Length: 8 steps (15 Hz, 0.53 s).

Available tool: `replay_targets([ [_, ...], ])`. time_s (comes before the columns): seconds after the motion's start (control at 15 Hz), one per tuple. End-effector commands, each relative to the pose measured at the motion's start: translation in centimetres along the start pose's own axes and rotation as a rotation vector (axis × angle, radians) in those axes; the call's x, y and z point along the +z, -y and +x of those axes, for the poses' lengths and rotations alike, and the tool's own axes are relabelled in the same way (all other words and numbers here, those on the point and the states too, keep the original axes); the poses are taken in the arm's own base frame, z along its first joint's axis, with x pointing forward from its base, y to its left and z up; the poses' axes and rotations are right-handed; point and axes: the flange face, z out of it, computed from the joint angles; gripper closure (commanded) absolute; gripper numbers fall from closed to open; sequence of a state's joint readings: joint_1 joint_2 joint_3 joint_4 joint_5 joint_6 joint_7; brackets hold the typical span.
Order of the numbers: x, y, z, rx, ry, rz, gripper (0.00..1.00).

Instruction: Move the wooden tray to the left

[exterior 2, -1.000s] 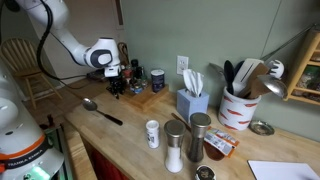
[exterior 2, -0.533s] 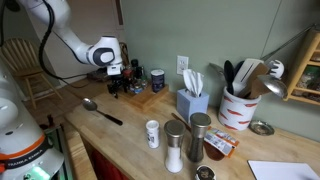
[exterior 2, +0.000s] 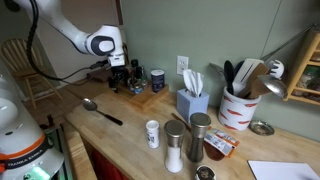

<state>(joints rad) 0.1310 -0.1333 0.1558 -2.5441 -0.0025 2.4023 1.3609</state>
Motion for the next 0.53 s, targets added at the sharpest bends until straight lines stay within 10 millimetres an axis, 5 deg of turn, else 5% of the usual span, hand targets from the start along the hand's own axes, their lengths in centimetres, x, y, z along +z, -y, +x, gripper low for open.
replay_targets([
  [0.0,-6.2,-1.7,1.1,-0.167,0.065,0.009,0.0],
  [0.47,-16.5,-4.2,4.0,-0.566,0.104,0.086,0.0],
])
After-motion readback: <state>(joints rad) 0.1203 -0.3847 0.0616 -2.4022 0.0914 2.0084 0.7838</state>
